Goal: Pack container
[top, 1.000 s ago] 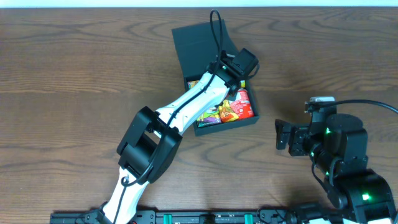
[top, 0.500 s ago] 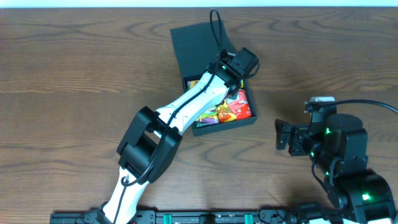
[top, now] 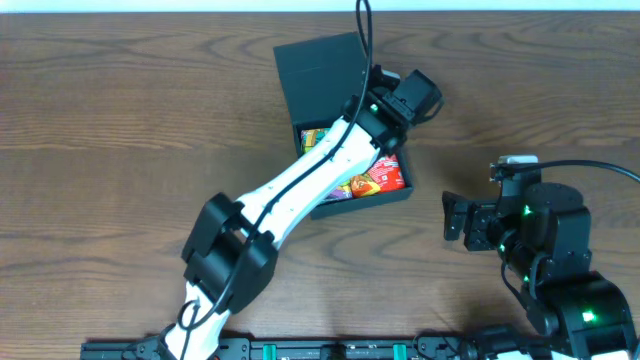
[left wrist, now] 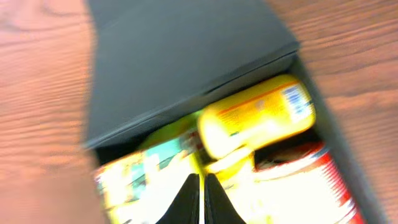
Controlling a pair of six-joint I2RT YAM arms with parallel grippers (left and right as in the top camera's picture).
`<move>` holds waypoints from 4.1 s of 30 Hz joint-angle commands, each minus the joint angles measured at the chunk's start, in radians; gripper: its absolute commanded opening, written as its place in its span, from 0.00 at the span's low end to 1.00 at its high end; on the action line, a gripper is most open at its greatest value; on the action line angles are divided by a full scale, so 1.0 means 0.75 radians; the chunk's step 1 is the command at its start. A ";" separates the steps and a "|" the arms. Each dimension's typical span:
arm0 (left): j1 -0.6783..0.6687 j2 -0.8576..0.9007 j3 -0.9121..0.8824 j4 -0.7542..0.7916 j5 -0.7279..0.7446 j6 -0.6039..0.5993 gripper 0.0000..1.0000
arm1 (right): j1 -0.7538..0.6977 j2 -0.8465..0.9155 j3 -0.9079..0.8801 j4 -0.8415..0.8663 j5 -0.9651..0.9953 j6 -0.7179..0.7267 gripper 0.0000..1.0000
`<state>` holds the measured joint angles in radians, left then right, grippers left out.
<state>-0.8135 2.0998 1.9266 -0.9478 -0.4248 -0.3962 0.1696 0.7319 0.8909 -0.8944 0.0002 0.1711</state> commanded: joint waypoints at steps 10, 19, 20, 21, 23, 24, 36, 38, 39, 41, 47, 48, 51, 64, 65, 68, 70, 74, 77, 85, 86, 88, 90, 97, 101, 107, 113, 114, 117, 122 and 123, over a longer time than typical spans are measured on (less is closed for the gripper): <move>0.068 -0.314 0.026 -0.259 -0.142 0.001 0.06 | -0.010 0.001 0.015 -0.001 0.004 -0.016 0.99; 0.208 -0.611 -0.128 -0.466 -0.091 0.041 0.06 | -0.010 0.001 0.015 -0.001 0.004 -0.016 0.99; 0.227 -0.652 -0.178 -0.463 -0.053 0.062 0.06 | -0.010 0.001 0.015 -0.001 0.004 -0.016 0.99; 0.247 -0.692 -0.228 -0.457 -0.007 0.086 0.06 | -0.010 0.001 0.015 -0.001 0.004 -0.016 0.99; 0.287 -0.793 -0.354 -0.434 0.095 0.139 0.06 | -0.010 0.001 0.015 -0.001 0.004 -0.016 0.99; 0.312 -0.855 -0.429 -0.414 0.144 0.154 0.06 | -0.010 0.001 0.015 -0.001 0.004 -0.016 0.99; 0.647 -1.585 -1.206 -0.215 0.462 0.180 0.14 | -0.010 0.001 0.015 -0.001 0.004 -0.016 0.99; 0.662 -1.703 -1.280 -0.119 0.539 0.172 0.58 | -0.010 0.001 0.015 -0.001 0.004 -0.016 0.99; 0.671 -1.756 -1.311 -0.067 0.586 0.163 0.74 | -0.010 0.001 0.015 -0.001 0.004 -0.016 0.99; 0.704 -1.851 -1.377 0.025 0.690 0.120 0.95 | -0.010 0.001 0.015 -0.001 0.004 -0.016 0.99; 0.871 -2.059 -1.624 0.148 0.699 0.075 0.95 | -0.010 0.001 0.015 -0.001 0.004 -0.016 0.99; 0.886 -2.085 -1.666 0.168 0.676 0.074 0.95 | -0.010 0.001 0.015 -0.001 0.004 -0.016 0.99; 0.896 -2.165 -1.803 0.264 0.666 0.144 0.95 | -0.010 0.001 0.015 -0.001 0.004 -0.016 0.99; 0.896 -2.233 -1.957 0.330 0.368 0.323 0.95 | -0.010 0.001 0.015 -0.001 0.004 -0.016 0.99; 0.896 -2.233 -1.958 0.321 0.368 0.323 0.95 | -0.010 0.001 0.015 -0.001 0.004 -0.016 0.99; 0.895 -2.233 -1.957 0.295 0.368 0.323 0.95 | -0.010 0.001 0.015 -0.001 0.004 -0.016 0.99; 0.895 -2.233 -1.958 0.268 0.368 0.323 0.96 | -0.010 0.001 0.015 -0.001 0.004 -0.016 0.99; 0.895 -2.233 -1.957 0.232 0.368 0.323 0.95 | -0.010 0.001 0.015 -0.001 0.005 -0.016 0.99; 0.895 -2.233 -1.957 0.211 0.368 0.323 0.95 | -0.010 0.001 0.015 -0.001 0.005 -0.016 0.99; 0.895 -2.233 -1.957 0.196 0.368 0.323 0.95 | -0.009 0.001 0.015 0.013 -0.019 0.075 0.99; 0.895 -2.233 -1.958 0.196 0.368 0.323 0.95 | -0.009 0.005 0.015 0.015 -0.021 0.120 0.99; 0.895 -2.233 -1.957 0.195 0.368 0.323 0.95 | -0.009 0.012 0.015 0.021 -0.020 0.227 0.99; 0.895 -2.233 -1.957 0.195 0.368 0.323 0.95 | -0.009 0.026 0.015 0.030 -0.031 0.349 0.99; 0.895 -2.233 -1.957 0.195 0.368 0.323 0.95 | -0.008 0.182 0.058 0.030 -0.186 0.537 0.99; 0.895 -2.233 -1.958 0.195 0.368 0.323 0.96 | -0.008 0.388 0.211 0.021 -0.264 0.361 0.99; 0.895 -2.233 -1.957 0.195 0.368 0.323 0.95 | -0.051 0.695 0.450 0.009 -0.463 0.168 0.87; 0.895 -2.233 -1.957 0.195 0.368 0.323 0.95 | -0.073 1.043 0.613 -0.122 -0.462 -0.039 0.93; 0.895 -2.233 -1.958 0.195 0.368 0.323 0.95 | -0.071 1.098 0.636 -0.125 -0.453 -0.133 0.88; 0.895 -2.233 -1.958 0.195 0.368 0.323 0.96 | -0.068 1.218 0.682 -0.136 -0.353 -0.328 0.82; 0.895 -2.233 -1.957 0.195 0.368 0.323 0.95 | -0.067 1.326 0.687 -0.138 -0.137 -0.391 0.89; 0.895 -2.233 -1.957 0.195 0.368 0.323 0.95 | -0.067 1.342 0.687 -0.126 -0.136 -0.398 0.89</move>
<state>-0.1459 0.4301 0.4587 -0.8032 -0.1356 -0.1741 0.1261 1.7203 1.3777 -0.9981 -0.1871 -0.0433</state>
